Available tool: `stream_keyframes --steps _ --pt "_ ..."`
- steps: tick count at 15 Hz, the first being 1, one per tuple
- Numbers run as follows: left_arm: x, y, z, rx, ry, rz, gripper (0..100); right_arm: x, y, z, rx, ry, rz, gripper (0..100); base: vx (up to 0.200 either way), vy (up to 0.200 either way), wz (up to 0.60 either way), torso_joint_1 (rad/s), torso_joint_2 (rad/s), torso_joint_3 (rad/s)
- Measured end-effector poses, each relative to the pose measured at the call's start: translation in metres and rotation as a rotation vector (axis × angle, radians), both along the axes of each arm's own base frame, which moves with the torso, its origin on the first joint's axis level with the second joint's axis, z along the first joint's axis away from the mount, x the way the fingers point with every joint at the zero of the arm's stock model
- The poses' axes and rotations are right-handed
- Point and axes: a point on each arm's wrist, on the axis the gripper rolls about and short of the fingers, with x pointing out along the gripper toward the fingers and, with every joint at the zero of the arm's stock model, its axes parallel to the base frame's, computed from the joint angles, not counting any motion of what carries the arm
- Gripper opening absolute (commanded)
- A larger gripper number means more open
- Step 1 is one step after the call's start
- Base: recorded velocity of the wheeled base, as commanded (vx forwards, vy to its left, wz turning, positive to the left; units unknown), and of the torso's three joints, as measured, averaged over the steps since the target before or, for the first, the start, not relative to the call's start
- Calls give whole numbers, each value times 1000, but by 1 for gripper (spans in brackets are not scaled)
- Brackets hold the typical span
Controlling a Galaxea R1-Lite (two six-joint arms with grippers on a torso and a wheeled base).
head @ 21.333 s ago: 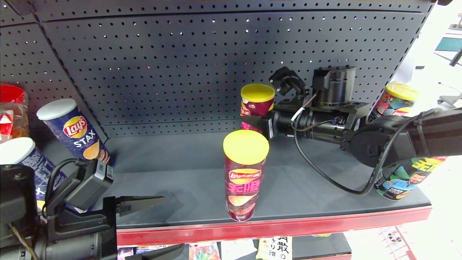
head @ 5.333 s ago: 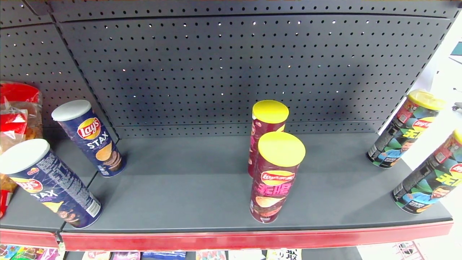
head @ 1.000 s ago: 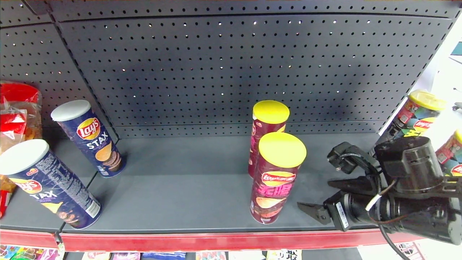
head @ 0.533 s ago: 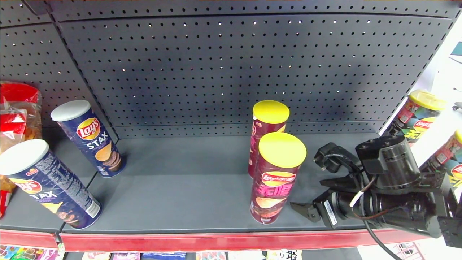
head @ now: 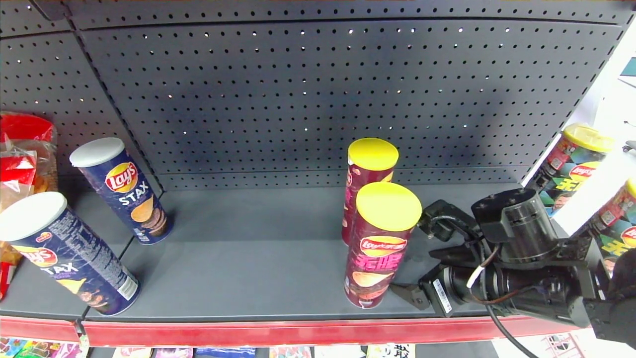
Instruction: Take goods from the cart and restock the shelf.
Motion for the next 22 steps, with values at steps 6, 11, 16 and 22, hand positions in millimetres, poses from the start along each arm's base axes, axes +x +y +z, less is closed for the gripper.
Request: stream_keyframes --steps 6,11,16,22 --pt "0 0 0 0 0 0 100 4 4 -2 -1 6 0 100 0 0 0 0 0 0" --pt "0 0 0 0 0 0 100 8 6 0 3 0 -2 100 0 0 0 0 0 0" --pt "0 0 0 0 0 0 100 10 7 1 5 -3 -2 100 0 0 0 0 0 0" --pt "0 0 0 0 0 0 100 10 8 1 5 -4 0 100 0 0 0 0 0 0"
